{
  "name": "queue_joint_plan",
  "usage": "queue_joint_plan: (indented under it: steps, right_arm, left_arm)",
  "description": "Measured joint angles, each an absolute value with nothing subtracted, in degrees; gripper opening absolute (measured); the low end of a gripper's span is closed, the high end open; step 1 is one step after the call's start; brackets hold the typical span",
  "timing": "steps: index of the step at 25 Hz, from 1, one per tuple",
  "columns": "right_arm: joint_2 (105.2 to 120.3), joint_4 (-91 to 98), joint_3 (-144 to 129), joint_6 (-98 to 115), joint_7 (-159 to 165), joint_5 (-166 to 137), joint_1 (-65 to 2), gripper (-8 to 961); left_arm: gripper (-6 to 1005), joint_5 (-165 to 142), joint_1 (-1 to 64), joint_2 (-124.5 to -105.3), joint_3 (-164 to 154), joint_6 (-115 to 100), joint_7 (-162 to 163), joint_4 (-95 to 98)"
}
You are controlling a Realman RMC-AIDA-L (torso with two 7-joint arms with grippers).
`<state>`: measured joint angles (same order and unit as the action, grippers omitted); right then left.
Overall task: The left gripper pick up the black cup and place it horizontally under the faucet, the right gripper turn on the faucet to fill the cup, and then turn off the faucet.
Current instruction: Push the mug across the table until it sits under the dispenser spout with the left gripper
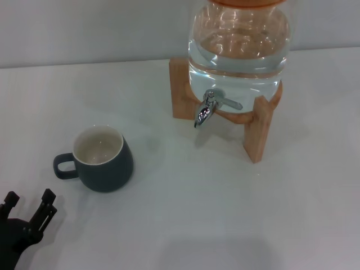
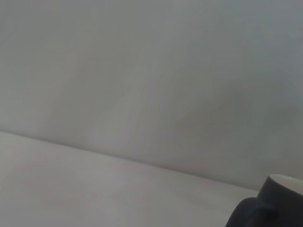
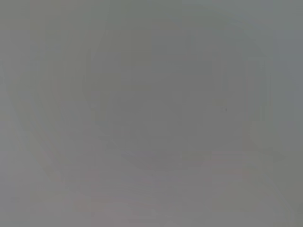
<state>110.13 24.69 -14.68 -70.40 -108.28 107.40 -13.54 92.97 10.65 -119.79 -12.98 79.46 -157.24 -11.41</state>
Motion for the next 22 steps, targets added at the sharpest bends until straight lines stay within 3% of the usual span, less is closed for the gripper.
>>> queue_joint_plan:
  steps: [22]
  right_arm:
    - [110.53,24.70,-14.68,-70.45,-108.28,107.40,-13.71,841]
  left_arm:
    - [878,93.28,14.31,-119.65,-12.74,79.73,-157.06,-10.12]
